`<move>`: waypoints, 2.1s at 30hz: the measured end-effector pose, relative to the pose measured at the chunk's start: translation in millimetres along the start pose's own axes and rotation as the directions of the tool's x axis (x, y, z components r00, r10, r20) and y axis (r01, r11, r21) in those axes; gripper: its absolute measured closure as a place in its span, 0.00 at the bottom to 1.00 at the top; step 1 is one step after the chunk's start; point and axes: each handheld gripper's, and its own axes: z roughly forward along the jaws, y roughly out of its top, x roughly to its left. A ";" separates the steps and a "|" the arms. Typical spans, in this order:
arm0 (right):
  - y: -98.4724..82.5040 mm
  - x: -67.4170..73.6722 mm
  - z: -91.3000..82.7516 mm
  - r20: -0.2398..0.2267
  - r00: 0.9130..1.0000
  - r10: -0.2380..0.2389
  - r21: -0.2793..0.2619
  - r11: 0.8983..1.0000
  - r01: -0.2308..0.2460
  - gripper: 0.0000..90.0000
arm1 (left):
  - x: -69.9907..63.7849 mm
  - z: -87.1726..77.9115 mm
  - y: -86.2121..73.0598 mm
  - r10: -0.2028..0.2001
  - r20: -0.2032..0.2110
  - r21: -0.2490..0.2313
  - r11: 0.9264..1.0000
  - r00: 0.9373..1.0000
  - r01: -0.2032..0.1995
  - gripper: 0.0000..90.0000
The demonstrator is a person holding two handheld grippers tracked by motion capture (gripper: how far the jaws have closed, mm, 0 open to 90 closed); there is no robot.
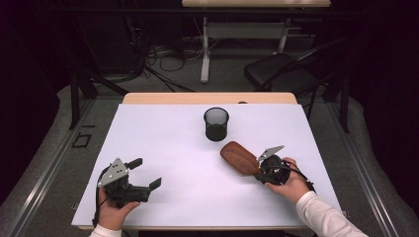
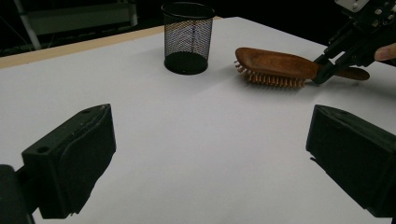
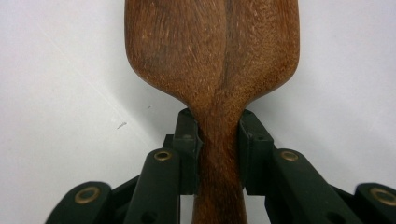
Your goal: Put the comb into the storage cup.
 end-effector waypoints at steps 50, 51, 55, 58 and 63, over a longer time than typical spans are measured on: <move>21.8 -13.6 -56.6 0.036 0.997 0.073 -0.242 0.968 -0.062 0.80 | 0.2 2.8 -0.9 -0.017 -0.006 0.000 1.000 1.000 0.017 0.02; 23.0 -13.6 -57.6 0.038 0.997 0.072 -0.245 0.968 -0.061 0.80 | 0.3 2.9 -0.9 -0.017 -0.005 0.001 1.000 1.000 0.017 0.02; 26.7 -14.1 -60.6 0.037 0.997 0.066 -0.251 0.967 -0.054 0.80 | 0.1 3.5 -0.9 -0.017 -0.009 0.003 1.000 1.000 0.018 0.02; 29.8 -14.2 -63.5 0.041 0.997 0.062 -0.255 0.966 -0.049 0.80 | 0.4 3.8 -1.0 -0.016 -0.010 0.006 1.000 1.000 0.016 0.03; 33.9 -14.6 -67.6 0.042 0.998 0.051 -0.265 0.963 -0.038 0.80 | 0.4 4.8 -1.4 -0.021 -0.009 0.007 1.000 1.000 0.021 0.03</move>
